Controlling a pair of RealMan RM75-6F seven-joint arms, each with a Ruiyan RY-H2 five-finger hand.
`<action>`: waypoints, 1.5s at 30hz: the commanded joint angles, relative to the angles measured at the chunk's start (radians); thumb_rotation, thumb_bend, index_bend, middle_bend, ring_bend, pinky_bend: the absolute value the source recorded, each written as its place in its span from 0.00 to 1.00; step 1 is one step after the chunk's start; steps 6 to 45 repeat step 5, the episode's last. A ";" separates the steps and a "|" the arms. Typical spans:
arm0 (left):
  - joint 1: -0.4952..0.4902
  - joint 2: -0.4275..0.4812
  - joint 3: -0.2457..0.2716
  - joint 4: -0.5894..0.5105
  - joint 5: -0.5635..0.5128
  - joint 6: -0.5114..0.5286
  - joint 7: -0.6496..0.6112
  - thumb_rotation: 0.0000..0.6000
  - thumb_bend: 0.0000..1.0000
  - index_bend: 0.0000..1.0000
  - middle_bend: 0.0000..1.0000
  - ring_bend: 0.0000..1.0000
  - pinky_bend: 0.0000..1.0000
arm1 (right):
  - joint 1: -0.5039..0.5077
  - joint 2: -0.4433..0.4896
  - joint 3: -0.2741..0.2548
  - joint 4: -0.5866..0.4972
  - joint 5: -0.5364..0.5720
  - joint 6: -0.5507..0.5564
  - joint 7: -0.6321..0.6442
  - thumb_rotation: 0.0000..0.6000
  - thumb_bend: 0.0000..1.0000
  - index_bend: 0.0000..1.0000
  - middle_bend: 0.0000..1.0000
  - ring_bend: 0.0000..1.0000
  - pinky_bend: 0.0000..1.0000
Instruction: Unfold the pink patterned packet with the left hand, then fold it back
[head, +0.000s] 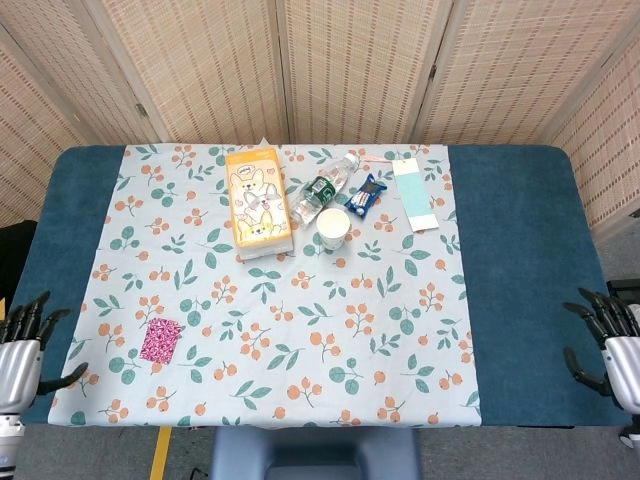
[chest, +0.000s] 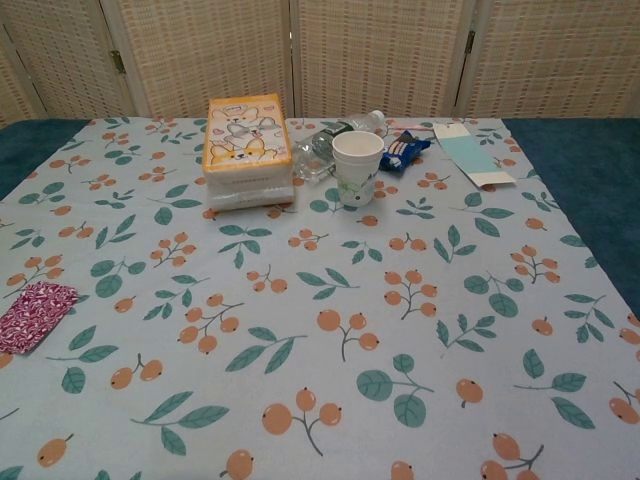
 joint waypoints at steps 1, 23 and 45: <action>0.001 -0.007 0.007 -0.021 0.030 0.003 0.034 1.00 0.22 0.23 0.00 0.00 0.00 | 0.001 -0.003 -0.003 -0.004 -0.010 0.008 -0.008 1.00 0.48 0.19 0.09 0.02 0.00; -0.008 -0.024 -0.016 -0.038 0.022 -0.001 0.071 1.00 0.22 0.23 0.00 0.00 0.00 | 0.001 -0.007 -0.001 -0.011 -0.006 0.009 -0.027 1.00 0.48 0.19 0.09 0.03 0.00; -0.008 -0.024 -0.016 -0.038 0.022 -0.001 0.071 1.00 0.22 0.23 0.00 0.00 0.00 | 0.001 -0.007 -0.001 -0.011 -0.006 0.009 -0.027 1.00 0.48 0.19 0.09 0.03 0.00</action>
